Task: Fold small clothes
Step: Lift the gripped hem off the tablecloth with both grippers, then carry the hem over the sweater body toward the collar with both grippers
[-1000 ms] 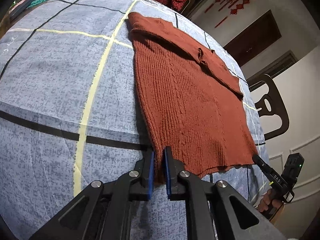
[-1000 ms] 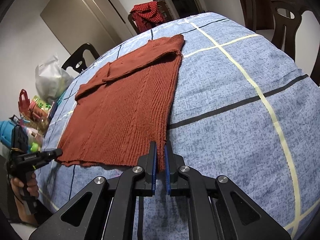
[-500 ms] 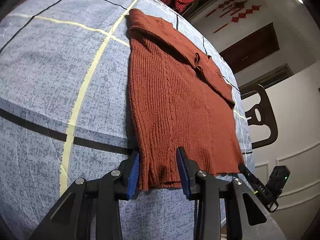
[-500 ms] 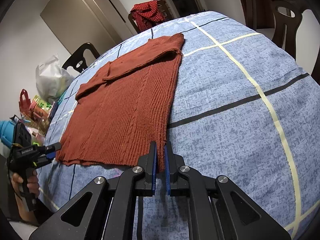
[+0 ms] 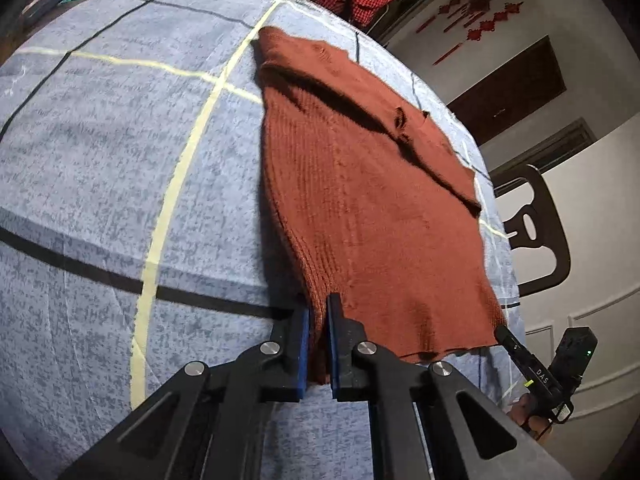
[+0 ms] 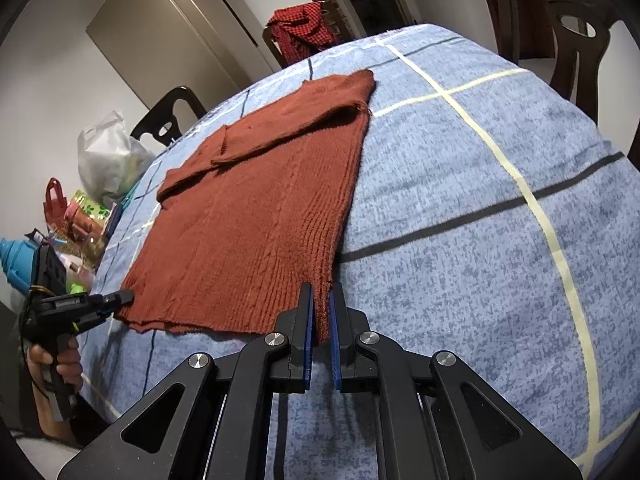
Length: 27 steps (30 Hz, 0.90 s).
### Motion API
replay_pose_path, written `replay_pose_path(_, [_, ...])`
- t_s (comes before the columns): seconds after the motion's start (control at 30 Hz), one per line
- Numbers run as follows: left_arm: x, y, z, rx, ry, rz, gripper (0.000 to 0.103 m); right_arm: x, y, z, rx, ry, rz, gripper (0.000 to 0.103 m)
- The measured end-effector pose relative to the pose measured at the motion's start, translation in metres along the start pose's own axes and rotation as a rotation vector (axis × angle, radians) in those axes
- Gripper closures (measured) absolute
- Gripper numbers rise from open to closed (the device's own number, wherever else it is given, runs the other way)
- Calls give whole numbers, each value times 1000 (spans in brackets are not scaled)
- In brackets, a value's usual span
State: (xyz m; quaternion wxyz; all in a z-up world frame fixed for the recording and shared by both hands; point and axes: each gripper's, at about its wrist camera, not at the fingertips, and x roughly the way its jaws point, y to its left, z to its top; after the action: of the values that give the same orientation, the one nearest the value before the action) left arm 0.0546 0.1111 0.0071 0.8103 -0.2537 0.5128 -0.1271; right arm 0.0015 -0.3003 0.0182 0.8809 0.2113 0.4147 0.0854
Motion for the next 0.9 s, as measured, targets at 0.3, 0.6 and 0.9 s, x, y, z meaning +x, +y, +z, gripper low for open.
replay_pose_path(0.3, [-10, -13, 27, 8, -20, -71, 94, -9, 3, 28, -8, -48, 55, 96])
replay_pose_path(0.6, [-15, -23, 68, 21, -77, -115, 93, -6, 13, 72, -47, -95, 65, 96])
replay_pose_path(0.9, [-12, -29, 112, 9, -126, -129, 93, 7, 21, 116, -75, -124, 60, 96])
